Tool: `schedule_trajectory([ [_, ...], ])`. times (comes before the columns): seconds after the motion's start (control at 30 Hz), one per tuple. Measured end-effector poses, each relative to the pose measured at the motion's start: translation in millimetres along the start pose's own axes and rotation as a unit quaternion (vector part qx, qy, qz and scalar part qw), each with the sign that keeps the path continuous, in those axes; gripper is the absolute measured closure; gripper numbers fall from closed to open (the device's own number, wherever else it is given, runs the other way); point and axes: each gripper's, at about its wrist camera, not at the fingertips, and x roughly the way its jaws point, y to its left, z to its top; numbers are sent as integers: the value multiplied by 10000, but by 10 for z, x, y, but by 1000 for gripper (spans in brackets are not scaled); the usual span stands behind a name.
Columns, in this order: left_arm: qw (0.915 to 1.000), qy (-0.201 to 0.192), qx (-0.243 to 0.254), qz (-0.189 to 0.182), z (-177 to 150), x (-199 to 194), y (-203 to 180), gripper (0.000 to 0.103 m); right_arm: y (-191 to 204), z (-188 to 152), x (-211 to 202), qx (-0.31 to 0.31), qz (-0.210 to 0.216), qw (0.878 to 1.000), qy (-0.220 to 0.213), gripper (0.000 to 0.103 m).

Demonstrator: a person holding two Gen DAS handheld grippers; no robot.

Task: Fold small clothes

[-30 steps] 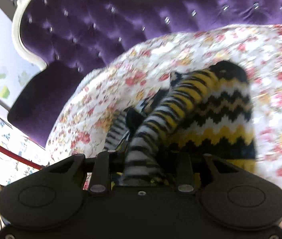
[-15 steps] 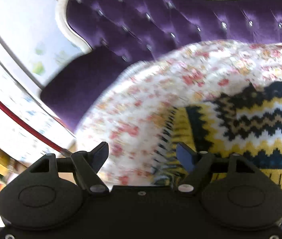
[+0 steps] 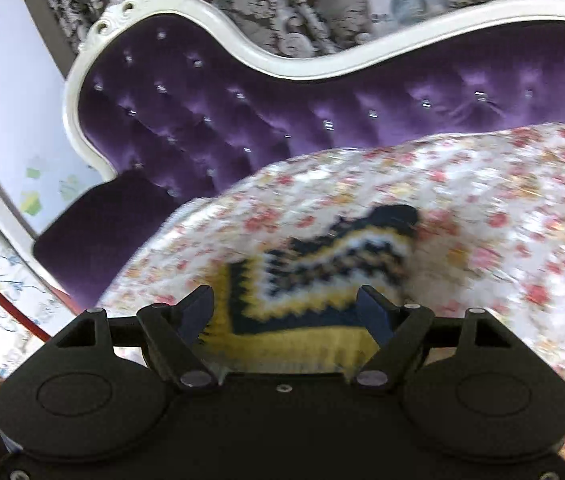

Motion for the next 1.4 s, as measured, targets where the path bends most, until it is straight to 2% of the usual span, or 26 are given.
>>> schedule_trajectory([
  [0.07,9996,180,-110,-207,54,159,15,3,-87,-61,-20,92,2,10000,35,23],
  [0.2,9988,231,-285,-319,199,390,44,3,-186,-157,-53,235,73,9996,117,23],
  [0.27,9967,361,-444,-570,240,482,88,7,-216,-180,-62,267,116,9995,125,23],
  [0.3,9941,434,-608,-786,232,525,122,31,-236,-207,-77,281,139,9994,117,23],
  [0.33,9909,523,-764,-975,231,563,150,47,-251,-214,-79,308,163,9993,114,23],
  [0.37,9882,574,-917,-1089,217,605,164,82,-267,-222,-81,340,174,9992,112,23],
  [0.4,9882,514,-933,-1105,214,613,155,91,-288,-234,-81,377,185,9991,113,23],
  [0.43,9898,418,-787,-1109,233,597,115,91,-310,-242,-73,412,192,9989,118,23],
  [0.5,9958,131,-290,-862,312,427,-28,93,-335,-262,-82,468,200,9986,114,23],
  [0.57,9973,-217,43,-703,400,167,-125,93,-352,-279,-93,475,190,9986,125,23],
  [0.6,9970,-246,135,-722,424,88,-117,93,-362,-286,-101,459,174,9987,133,23],
  [0.67,9978,-149,135,-626,431,79,-11,93,-373,-292,-100,422,163,9989,141,23],
  [0.77,9995,247,-122,-173,292,304,291,92,-382,-300,-52,387,68,9990,208,23],
  [0.83,9978,487,-398,-207,165,470,466,91,-373,-301,-7,312,-32,9992,241,23],
  [0.93,9966,384,-639,-338,55,517,537,85,-313,-265,59,109,-194,9994,254,23],
  [1.1,9983,216,-459,-299,82,478,470,81,-114,-77,214,-262,-373,9990,38,22],
  [1.27,9995,33,-233,-189,177,453,390,74,27,-16,605,-601,-641,9960,157,22],
  [1.33,9998,-21,-148,-153,187,447,362,71,-37,-45,788,-659,-1074,9917,274,20],
  [1.4,9996,-147,-155,-175,181,406,376,60,-214,-83,926,-368,-1421,9883,425,18],
])
